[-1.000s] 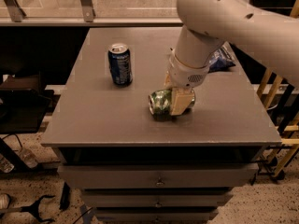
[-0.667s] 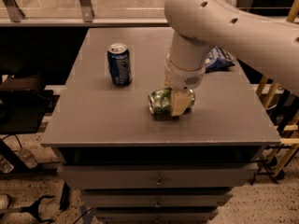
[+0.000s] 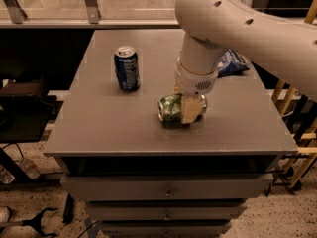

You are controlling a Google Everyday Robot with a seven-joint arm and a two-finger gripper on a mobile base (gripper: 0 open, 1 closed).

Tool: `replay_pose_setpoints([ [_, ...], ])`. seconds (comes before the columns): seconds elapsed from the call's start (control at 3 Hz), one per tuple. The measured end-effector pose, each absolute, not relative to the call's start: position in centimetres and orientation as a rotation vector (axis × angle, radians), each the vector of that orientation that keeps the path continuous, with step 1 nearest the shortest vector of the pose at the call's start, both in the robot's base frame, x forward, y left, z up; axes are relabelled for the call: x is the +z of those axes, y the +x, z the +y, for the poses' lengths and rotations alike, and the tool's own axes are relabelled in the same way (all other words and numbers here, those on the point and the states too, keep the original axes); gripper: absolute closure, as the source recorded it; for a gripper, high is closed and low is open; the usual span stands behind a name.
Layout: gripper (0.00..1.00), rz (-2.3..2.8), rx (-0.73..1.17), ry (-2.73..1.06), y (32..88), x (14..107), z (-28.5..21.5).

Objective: Knock green can over

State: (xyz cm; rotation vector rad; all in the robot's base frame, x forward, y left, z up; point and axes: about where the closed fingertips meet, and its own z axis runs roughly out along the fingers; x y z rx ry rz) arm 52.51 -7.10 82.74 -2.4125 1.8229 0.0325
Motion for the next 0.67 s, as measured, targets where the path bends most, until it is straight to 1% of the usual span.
replay_pose_setpoints([
  [0.67, 0.08, 1.819, 0.03, -2.413, 52.49, 82.7, -7.0],
])
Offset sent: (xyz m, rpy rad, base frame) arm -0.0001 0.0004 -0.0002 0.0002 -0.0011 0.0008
